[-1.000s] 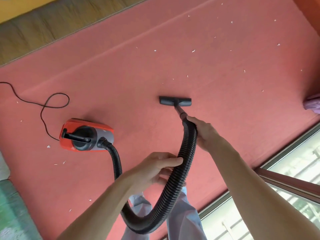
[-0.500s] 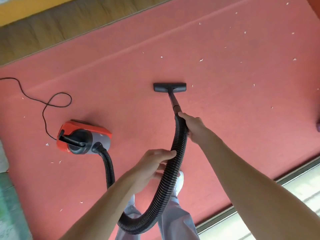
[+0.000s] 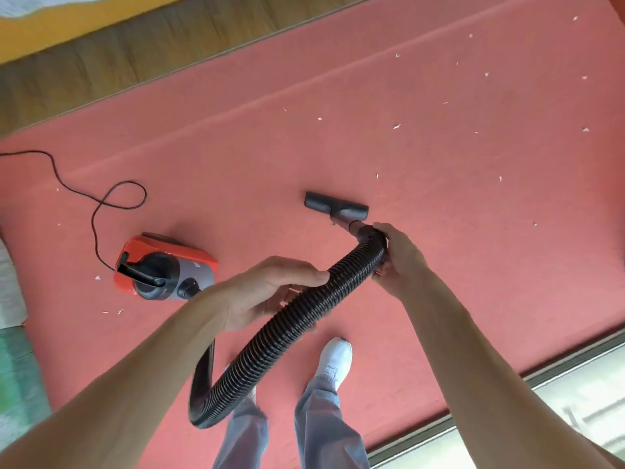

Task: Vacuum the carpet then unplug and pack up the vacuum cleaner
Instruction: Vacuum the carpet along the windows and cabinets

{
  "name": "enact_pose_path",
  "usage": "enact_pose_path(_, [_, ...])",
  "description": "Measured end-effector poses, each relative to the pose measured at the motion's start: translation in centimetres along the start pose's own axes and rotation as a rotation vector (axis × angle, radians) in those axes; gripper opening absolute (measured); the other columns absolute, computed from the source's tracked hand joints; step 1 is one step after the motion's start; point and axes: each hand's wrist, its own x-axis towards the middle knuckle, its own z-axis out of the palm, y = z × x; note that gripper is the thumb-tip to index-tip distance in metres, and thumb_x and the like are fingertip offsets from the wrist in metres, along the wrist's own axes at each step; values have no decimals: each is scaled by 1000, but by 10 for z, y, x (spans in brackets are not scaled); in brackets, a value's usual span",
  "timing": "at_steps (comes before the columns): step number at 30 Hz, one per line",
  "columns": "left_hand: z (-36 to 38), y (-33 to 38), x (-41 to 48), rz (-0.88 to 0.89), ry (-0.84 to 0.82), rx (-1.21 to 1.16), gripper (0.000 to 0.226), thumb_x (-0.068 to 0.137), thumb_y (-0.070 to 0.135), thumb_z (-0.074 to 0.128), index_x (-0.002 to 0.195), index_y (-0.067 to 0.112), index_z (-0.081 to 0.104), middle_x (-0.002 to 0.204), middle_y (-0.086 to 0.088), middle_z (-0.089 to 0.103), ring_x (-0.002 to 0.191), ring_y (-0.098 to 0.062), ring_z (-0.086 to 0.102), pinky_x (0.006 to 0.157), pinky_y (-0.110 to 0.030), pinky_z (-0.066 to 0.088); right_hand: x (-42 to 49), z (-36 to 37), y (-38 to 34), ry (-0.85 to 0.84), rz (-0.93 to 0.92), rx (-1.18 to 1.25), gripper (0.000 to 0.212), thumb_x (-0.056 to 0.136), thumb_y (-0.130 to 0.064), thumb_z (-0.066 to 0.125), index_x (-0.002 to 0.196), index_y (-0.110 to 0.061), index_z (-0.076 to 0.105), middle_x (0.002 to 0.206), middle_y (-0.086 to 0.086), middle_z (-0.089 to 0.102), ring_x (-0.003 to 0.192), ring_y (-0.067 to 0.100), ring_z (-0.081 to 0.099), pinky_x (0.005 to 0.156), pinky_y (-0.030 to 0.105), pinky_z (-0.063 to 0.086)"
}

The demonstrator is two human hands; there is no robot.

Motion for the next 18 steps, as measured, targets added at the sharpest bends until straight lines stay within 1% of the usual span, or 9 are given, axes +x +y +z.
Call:
enact_pose_path(1, [2,5,-1,-5,-20,29,27,80,32,76,92,9,72,92,-18,72,69,-27,71,56,-31,58,-8,-5,2,-15,14,39,21,89,-29,62,89,-8,58,49,3,50,37,11,47,42,19,38])
enact_pose_path(2, [4,10,-2,-7,-28,61,26,81,31,74,92,8,72,92,-19,72,71,-28,71,59,-32,58,-13,-9,4,-14,21,66,20,89,-28,62,86,-9,58,54,3,48,42,12,46,46,20,38])
enact_pose_path(5, [9,17,-1,-6,-35,114,29,81,33,73,95,7,70,96,-20,71,73,-31,70,65,-34,58,-20,-15,4,6,35,94,21,89,-30,63,90,-9,59,67,5,48,56,15,45,56,26,36])
enact_pose_path(7, [10,15,2,3,-34,127,30,81,34,73,96,8,70,96,-18,72,73,-31,71,66,-35,56,-18,-15,0,10,25,92,23,90,-31,63,94,-9,58,67,6,50,57,15,47,58,26,37])
enact_pose_path(10, [10,4,9,18,-21,98,27,82,35,72,94,11,71,95,-17,73,74,-31,70,70,-37,53,-12,-9,-5,-8,7,83,21,91,-29,61,92,-8,58,63,5,51,51,14,49,58,27,39])
enact_pose_path(12, [8,-4,14,15,-19,67,25,81,35,72,92,13,72,96,-18,73,73,-30,71,70,-37,52,-4,-6,-4,-4,8,85,21,92,-28,61,98,-8,57,67,7,51,55,16,49,60,28,40])
enact_pose_path(14, [4,-12,20,2,-6,46,29,80,35,73,95,11,69,95,-18,71,71,-28,70,66,-35,52,8,-3,-1,24,14,89,27,94,-28,60,110,-7,57,71,8,52,58,18,48,61,29,41])
enact_pose_path(16, [-3,-16,28,-14,8,14,34,79,35,75,99,8,67,95,-18,71,75,-31,70,66,-35,56,20,0,0,51,12,72,35,93,-28,61,120,-4,58,76,11,56,61,19,51,62,31,44])
enact_pose_path(18, [-11,-15,37,-17,42,25,39,79,39,77,101,7,69,97,-22,72,76,-33,71,68,-36,54,34,3,-3,82,-3,53,39,93,-26,63,123,-2,57,83,13,60,63,20,56,60,30,48])
